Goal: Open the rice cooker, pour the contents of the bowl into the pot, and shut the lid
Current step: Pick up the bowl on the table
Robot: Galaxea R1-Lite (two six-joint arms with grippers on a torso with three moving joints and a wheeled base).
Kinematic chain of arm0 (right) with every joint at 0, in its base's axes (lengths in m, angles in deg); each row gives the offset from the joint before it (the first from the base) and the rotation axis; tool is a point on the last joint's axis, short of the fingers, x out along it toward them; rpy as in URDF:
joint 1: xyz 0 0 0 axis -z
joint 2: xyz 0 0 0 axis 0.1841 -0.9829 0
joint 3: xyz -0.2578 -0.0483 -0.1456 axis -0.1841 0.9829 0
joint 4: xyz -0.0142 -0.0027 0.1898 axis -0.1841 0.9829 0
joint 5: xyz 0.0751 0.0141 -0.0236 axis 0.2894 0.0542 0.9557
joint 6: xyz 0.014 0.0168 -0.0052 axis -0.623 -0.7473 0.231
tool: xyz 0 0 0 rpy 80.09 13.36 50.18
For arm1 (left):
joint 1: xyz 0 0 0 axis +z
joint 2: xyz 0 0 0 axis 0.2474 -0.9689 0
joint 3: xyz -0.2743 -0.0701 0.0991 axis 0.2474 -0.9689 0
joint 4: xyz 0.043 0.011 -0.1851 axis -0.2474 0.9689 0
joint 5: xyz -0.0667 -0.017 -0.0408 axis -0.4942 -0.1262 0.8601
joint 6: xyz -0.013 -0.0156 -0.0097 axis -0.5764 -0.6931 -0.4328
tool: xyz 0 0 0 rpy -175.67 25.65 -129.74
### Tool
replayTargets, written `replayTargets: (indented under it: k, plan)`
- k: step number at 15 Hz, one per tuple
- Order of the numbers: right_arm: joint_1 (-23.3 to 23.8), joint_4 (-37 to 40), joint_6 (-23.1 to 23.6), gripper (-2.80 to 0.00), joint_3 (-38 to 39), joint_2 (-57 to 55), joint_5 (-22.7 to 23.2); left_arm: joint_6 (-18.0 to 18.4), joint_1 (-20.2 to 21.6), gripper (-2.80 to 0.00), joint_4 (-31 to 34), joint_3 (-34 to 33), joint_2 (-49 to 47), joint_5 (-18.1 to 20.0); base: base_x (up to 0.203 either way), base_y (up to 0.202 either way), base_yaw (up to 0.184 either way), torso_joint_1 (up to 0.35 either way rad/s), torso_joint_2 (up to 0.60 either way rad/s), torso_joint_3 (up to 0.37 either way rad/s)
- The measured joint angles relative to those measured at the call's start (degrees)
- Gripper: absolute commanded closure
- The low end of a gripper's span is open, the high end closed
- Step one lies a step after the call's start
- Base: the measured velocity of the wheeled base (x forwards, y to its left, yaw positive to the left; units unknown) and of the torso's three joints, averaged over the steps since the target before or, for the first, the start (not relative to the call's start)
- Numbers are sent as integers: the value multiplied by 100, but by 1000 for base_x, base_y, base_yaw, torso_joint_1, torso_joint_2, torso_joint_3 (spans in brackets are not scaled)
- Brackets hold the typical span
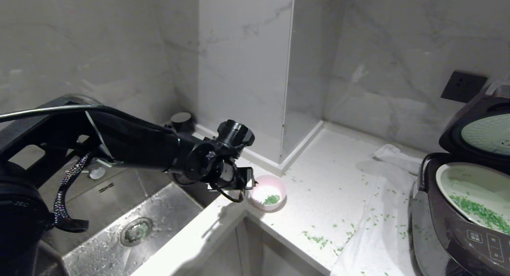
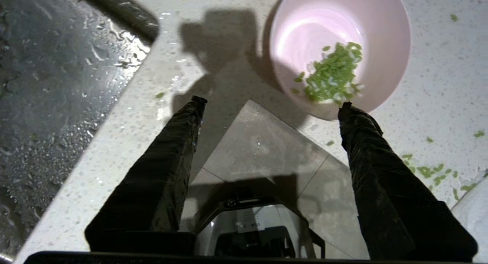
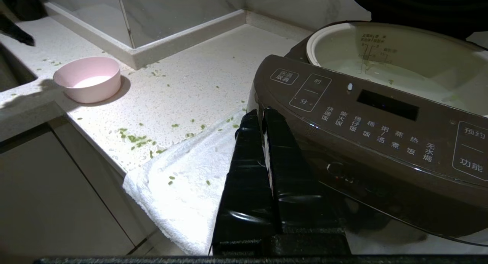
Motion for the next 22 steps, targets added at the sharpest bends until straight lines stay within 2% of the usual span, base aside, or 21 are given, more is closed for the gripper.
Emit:
replayTargets:
  k: [3, 8, 18, 19, 22]
  plan:
    - [0, 2, 0, 0, 0, 0, 0, -4, -188, -280, 205, 391, -294, 0, 0, 0, 0, 0, 0, 0]
    - [0, 4, 1, 0, 0, 0, -1, -51, -270, -280, 383, 962, -862, -25, 0, 0, 0, 0, 0, 0]
    - [0, 4, 0, 0, 0, 0, -1, -41, -206, -280, 383, 1768, -1780, -69, 0, 0, 0, 0, 0, 0]
    - [0, 2, 0, 0, 0, 0, 0, -36, -187, 0, 385, 1841, -1855, -69, 0, 0, 0, 0, 0, 0]
    - [0, 2, -1, 0, 0, 0, 0, -14, -193, 0, 386, 1911, -2006, -77, 0, 0, 0, 0, 0, 0]
